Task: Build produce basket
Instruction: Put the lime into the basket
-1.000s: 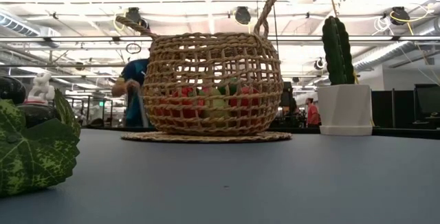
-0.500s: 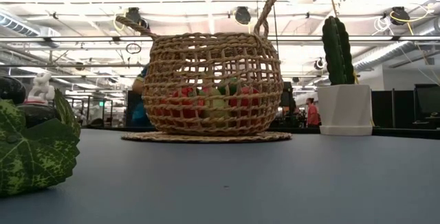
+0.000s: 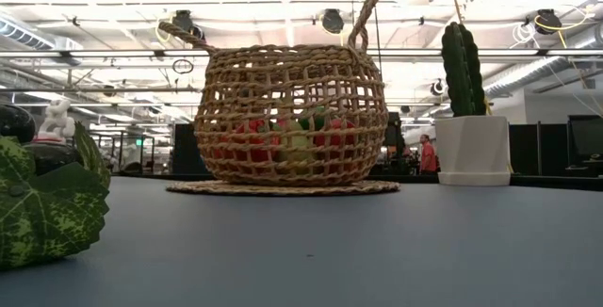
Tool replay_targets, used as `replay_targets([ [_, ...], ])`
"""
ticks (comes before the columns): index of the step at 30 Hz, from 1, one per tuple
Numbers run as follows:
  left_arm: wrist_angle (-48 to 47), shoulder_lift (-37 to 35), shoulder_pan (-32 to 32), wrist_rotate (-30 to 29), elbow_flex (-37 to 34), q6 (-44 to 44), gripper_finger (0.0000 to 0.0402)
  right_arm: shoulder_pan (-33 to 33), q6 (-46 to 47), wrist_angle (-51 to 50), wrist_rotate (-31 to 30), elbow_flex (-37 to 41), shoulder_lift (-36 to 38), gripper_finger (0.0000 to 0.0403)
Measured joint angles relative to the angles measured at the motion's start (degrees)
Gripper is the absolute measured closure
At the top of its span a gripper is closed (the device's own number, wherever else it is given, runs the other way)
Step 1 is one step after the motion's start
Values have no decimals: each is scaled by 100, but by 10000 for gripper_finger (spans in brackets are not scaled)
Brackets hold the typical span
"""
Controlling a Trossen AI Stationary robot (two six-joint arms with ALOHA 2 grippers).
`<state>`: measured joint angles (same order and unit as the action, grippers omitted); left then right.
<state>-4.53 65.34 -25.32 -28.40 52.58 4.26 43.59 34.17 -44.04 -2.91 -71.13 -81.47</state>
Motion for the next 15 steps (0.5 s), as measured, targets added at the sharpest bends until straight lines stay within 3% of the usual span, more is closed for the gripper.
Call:
replay_targets([
  [15,-112,168,-59,-9,2,707,309,341,521,180,-206,820,2,3],
])
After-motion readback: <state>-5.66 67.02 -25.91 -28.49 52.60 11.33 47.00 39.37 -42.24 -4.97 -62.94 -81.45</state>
